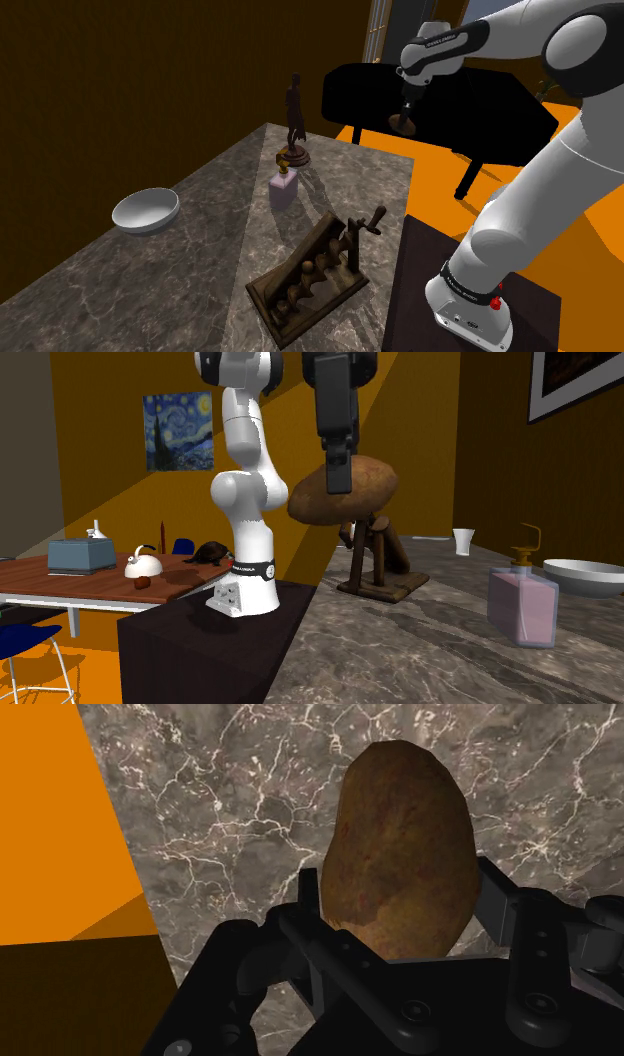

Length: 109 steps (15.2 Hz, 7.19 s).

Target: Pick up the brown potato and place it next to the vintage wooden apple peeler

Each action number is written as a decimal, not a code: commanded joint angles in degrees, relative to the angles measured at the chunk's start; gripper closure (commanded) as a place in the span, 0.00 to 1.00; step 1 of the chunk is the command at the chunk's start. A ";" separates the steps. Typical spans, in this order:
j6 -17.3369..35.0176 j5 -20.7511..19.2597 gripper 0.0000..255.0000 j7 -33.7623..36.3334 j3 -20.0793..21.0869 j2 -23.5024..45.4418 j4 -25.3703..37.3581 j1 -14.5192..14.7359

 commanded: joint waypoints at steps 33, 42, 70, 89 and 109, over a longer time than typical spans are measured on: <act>-12.90 -2.24 1.00 30.22 23.55 -21.02 -9.81 6.12; -13.48 2.30 1.00 42.81 33.75 -21.70 -10.90 10.79; -15.74 2.65 1.00 82.93 61.93 8.45 19.26 23.15; -13.57 -6.35 1.00 95.45 65.57 26.22 31.65 30.63; 0.12 -9.25 1.00 98.09 64.41 30.03 21.11 30.73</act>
